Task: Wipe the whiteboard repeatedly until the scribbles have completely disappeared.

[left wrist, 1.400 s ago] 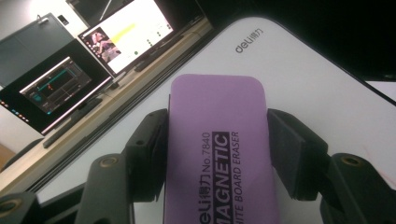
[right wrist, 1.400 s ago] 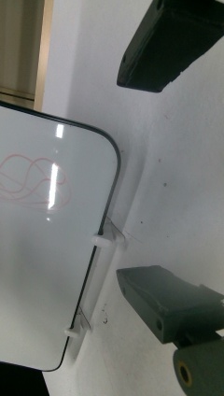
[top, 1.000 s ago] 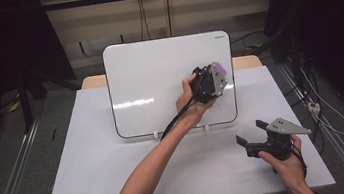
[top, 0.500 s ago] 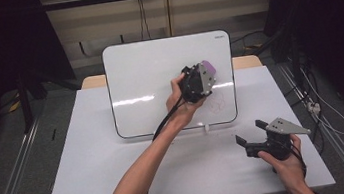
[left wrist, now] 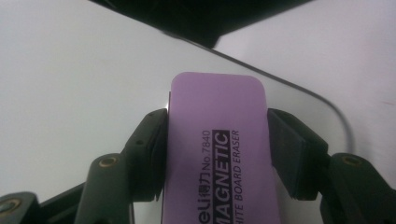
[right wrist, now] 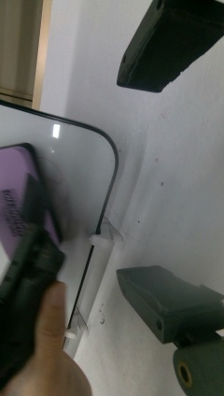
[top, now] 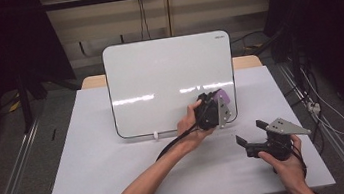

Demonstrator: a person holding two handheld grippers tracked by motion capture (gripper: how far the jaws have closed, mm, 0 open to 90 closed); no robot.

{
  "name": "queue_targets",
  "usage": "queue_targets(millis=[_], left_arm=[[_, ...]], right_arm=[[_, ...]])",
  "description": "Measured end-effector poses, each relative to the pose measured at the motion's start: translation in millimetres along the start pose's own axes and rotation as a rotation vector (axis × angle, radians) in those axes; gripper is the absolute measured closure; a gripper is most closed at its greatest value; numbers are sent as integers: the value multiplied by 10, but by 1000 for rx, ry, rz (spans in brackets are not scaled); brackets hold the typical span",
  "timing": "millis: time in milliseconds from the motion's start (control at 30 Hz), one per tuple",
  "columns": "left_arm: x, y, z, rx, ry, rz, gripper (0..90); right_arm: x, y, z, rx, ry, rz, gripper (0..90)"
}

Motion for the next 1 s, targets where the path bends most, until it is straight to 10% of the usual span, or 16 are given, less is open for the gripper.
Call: queue_targets(millis=[200, 467, 833, 1000], left_arm=[[-22, 25, 83, 14, -6, 0, 411], [-99, 108, 727, -149, -115, 1, 411], [25, -37, -124, 18, 27, 15, 410], [-20, 12, -14, -14, 16, 20, 411]], right_arm=[[-5, -10, 3, -2, -3, -4, 73], [-8, -12, -9, 0, 1, -5, 73], [-7, 1, 0, -4, 0, -2, 73], [-9, 2, -2, -2, -1, -3, 73]])
Point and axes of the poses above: each handheld gripper's, and its own axes: x roughly forward along the jaws, y roughly out of its underside, z roughly to its left, the point moved 8 cm from there along x, roughly forward along the jaws, and after that the axes turned 7 degrees about x, right-handed, at the moved point
